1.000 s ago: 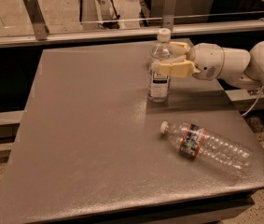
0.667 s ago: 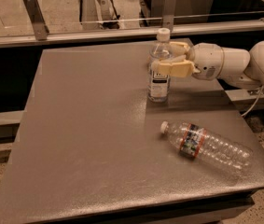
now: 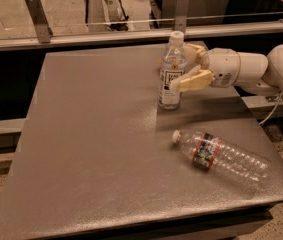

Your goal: Place blue plastic bottle upright

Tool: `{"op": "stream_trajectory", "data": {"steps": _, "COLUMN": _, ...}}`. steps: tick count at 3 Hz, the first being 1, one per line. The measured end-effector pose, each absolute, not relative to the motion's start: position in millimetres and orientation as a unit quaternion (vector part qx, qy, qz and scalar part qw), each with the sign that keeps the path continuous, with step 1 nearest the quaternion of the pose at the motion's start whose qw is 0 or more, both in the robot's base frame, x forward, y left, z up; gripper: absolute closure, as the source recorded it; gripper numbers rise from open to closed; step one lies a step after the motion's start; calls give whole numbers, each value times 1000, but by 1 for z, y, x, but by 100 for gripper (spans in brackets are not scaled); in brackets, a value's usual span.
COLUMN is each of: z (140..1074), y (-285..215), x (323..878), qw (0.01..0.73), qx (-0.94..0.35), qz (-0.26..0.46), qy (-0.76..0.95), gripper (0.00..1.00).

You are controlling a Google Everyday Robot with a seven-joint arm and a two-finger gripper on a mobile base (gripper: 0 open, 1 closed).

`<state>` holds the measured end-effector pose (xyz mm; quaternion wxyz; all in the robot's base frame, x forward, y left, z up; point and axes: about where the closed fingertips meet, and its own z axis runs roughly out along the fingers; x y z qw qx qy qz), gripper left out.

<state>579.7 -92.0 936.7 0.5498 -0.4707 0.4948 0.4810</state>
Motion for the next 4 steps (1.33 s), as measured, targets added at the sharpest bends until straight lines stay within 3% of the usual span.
{"op": "stream_trajectory", "data": {"steps": 1, "z": 941, "y": -104, "x": 563, "qw": 538, "qx": -477, "qz": 474, "qy": 508, "gripper": 0}}
{"op": "stream_trajectory", "data": {"steps": 4, "z": 965, "y": -202, "x": 488, "qw": 587, "qx": -419, "qz": 360, "qy": 592, "gripper": 0}}
